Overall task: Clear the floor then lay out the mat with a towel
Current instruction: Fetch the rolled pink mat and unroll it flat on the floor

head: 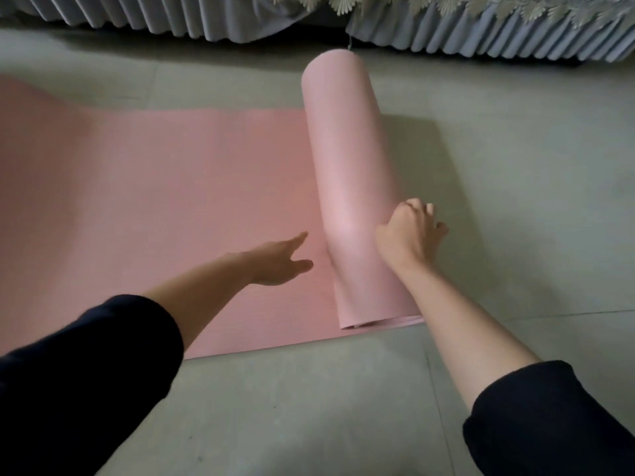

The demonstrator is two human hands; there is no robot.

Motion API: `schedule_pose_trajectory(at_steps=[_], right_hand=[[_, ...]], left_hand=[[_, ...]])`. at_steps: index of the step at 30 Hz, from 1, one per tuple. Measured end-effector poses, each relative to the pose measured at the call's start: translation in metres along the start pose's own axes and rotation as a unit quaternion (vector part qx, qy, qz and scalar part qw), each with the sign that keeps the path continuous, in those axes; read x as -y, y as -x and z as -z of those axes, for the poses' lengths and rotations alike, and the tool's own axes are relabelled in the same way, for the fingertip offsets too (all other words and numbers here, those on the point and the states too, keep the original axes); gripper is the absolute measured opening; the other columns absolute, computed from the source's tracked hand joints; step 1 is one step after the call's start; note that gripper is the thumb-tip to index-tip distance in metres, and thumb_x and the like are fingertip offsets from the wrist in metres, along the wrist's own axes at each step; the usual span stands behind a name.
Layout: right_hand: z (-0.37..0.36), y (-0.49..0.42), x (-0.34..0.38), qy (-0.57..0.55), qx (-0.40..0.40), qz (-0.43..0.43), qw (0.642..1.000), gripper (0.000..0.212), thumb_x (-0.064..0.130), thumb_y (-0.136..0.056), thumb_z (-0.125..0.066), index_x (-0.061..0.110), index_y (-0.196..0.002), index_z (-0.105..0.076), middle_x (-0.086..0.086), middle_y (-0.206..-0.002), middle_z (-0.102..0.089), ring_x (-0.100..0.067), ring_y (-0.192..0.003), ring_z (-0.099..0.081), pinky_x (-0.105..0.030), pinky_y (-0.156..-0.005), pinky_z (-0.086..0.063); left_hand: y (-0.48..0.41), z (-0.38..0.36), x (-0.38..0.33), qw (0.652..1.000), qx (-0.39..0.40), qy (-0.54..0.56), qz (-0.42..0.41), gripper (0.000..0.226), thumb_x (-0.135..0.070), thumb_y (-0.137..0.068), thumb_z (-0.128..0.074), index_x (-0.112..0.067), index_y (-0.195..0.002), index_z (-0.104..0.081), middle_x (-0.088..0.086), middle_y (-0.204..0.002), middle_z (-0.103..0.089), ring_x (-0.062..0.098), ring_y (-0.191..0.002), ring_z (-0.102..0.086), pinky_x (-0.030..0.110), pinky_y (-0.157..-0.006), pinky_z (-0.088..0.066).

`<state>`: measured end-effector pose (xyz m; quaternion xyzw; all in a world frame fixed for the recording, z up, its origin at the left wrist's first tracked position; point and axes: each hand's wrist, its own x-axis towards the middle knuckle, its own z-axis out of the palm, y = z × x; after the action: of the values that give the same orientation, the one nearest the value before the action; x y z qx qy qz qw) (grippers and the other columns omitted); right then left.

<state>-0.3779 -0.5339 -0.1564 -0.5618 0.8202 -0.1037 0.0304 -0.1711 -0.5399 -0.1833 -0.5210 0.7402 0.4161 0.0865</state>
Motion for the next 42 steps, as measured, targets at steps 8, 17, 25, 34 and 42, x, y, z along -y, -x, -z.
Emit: schedule_pose_trajectory(at_steps=[8,17,25,34,42], right_hand=[[0.002,-0.05,-0.084,0.005,0.008,-0.007,1.0,0.033,0.023,-0.085,-0.046,0.01,-0.112,-0.059,-0.009,-0.127,-0.055,-0.029,-0.121,-0.042,-0.05,-0.098,-0.033],[0.018,-0.104,-0.185,-0.08,0.078,-0.038,0.993,0.041,0.032,-0.09,-0.051,0.016,-0.128,-0.057,-0.003,-0.137,-0.052,-0.027,-0.127,-0.043,-0.045,-0.099,-0.034],[0.042,-0.093,-0.211,-0.075,0.152,-0.015,0.985,0.045,0.023,-0.09,-0.049,0.011,-0.134,-0.049,-0.008,-0.137,-0.051,-0.029,-0.124,-0.047,-0.041,-0.097,-0.04],[0.073,-0.126,-0.236,0.026,0.192,0.073,0.978,0.062,0.006,-0.085,-0.052,0.035,-0.139,-0.04,-0.001,-0.13,-0.047,-0.023,-0.119,-0.045,-0.038,-0.095,-0.038],[0.041,-0.172,-0.367,-0.155,0.096,-0.111,0.977,0.04,0.008,-0.079,-0.056,0.02,-0.115,-0.068,-0.008,-0.109,-0.072,-0.028,-0.101,-0.065,-0.034,-0.083,-0.052]], left_hand=[[-0.066,-0.078,-0.078,0.974,-0.14,0.04,-0.175,0.07,-0.032,-0.096,-0.044,-0.032,-0.151,-0.002,-0.011,-0.16,-0.007,0.016,-0.148,-0.015,0.03,-0.118,-0.019],[-0.125,-0.081,-0.17,0.979,-0.086,0.139,-0.12,0.072,-0.024,-0.092,-0.057,-0.036,-0.15,-0.015,-0.008,-0.159,-0.021,0.011,-0.143,-0.025,0.017,-0.108,-0.018],[-0.133,-0.039,-0.244,0.91,0.02,0.409,0.064,0.052,-0.003,-0.096,-0.041,-0.019,-0.145,-0.032,0.003,-0.15,-0.038,0.021,-0.122,-0.047,0.03,-0.101,-0.037],[-0.162,-0.016,-0.291,0.895,0.027,0.428,0.121,0.038,-0.021,-0.1,-0.041,-0.013,-0.137,-0.039,0.01,-0.138,-0.048,0.017,-0.11,-0.054,0.027,-0.091,-0.044],[-0.244,-0.064,-0.341,0.879,-0.063,0.448,0.152,0.05,-0.059,-0.083,-0.055,-0.018,-0.11,-0.051,0.002,-0.108,-0.055,0.013,-0.087,-0.054,0.034,-0.079,-0.04]])
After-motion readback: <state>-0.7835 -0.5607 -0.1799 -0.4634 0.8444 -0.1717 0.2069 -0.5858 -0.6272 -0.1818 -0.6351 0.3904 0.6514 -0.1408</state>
